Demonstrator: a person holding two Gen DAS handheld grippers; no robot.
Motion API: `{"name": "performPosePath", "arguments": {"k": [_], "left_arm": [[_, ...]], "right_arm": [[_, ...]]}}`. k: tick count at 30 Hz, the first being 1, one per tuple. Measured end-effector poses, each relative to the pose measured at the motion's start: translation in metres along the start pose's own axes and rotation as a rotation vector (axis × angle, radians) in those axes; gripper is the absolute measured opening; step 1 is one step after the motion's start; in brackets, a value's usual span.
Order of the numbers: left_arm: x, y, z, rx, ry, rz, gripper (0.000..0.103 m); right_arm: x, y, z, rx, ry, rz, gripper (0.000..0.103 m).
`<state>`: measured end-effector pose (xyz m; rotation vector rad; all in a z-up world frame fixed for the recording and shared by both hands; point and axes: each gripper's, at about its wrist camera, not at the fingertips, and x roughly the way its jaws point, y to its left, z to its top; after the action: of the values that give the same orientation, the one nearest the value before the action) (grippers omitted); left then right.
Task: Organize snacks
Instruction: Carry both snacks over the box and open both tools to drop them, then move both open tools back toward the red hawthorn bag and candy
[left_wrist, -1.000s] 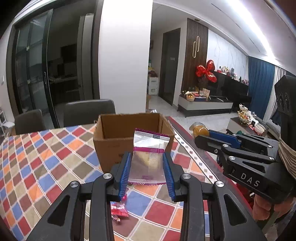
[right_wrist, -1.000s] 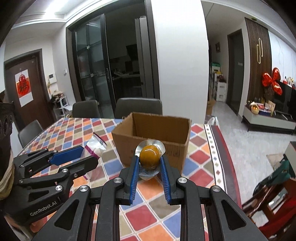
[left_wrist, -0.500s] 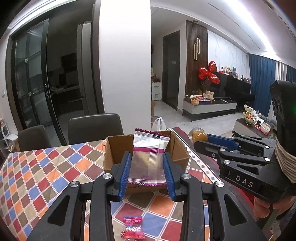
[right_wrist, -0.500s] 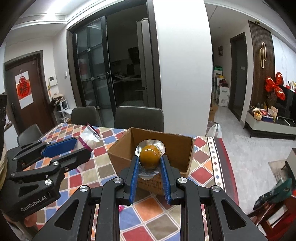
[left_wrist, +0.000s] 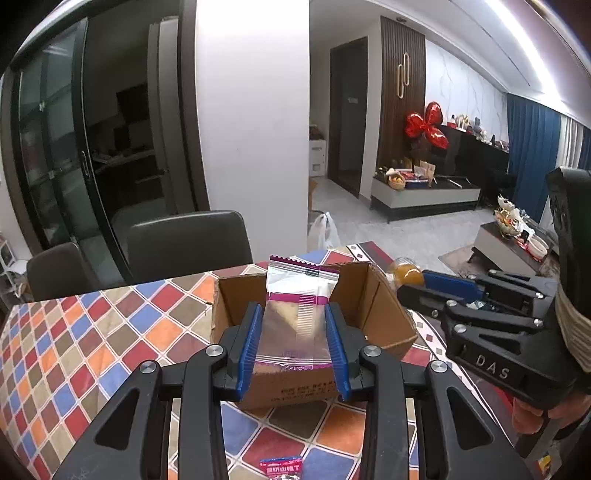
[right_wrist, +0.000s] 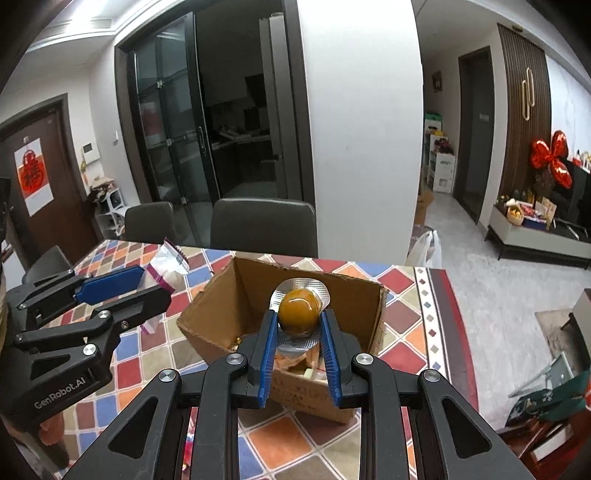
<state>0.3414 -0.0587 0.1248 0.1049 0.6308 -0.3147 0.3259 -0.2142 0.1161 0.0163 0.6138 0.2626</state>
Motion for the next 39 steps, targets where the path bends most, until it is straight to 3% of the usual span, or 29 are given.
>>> {"name": "performPosePath", "arguments": {"k": [8, 10, 11, 13, 14, 20, 30, 39], "left_arm": [[0.044, 0.009, 0.021, -0.026, 0.089, -0.015, 0.037], [0.051, 0.009, 0.024, -0.024, 0.106, 0.003, 0.053], [0.052, 0.009, 0.023, -0.024, 0.109, 0.021, 0.055], [0.049, 0.010, 0.019, -0.020, 0.100, 0.027, 0.061], [0.047, 0.010, 0.016, -0.013, 0.098, 0.034, 0.063], [0.013, 0.006, -0.014, 0.028, 0.051, 0.083, 0.069], [-0.043, 0.014, -0.075, 0.035, 0.006, 0.163, 0.070], [-0.043, 0.020, -0.131, 0.019, 0.096, 0.148, 0.070]], "right_arm": [[0.030, -0.007, 0.012, 0.033, 0.063, -0.004, 0.025], [0.036, -0.010, 0.015, 0.046, 0.073, -0.010, 0.025], [0.038, -0.011, 0.015, 0.052, 0.076, -0.017, 0.027], [0.039, -0.010, 0.016, 0.059, 0.080, -0.033, 0.040], [0.038, -0.011, 0.015, 0.064, 0.074, -0.045, 0.040], [0.020, -0.006, 0.001, 0.070, 0.063, -0.042, 0.040], [0.000, 0.037, -0.041, 0.019, 0.078, 0.048, 0.040], [-0.002, 0.065, -0.091, -0.017, 0.124, 0.069, 0.040]]}}
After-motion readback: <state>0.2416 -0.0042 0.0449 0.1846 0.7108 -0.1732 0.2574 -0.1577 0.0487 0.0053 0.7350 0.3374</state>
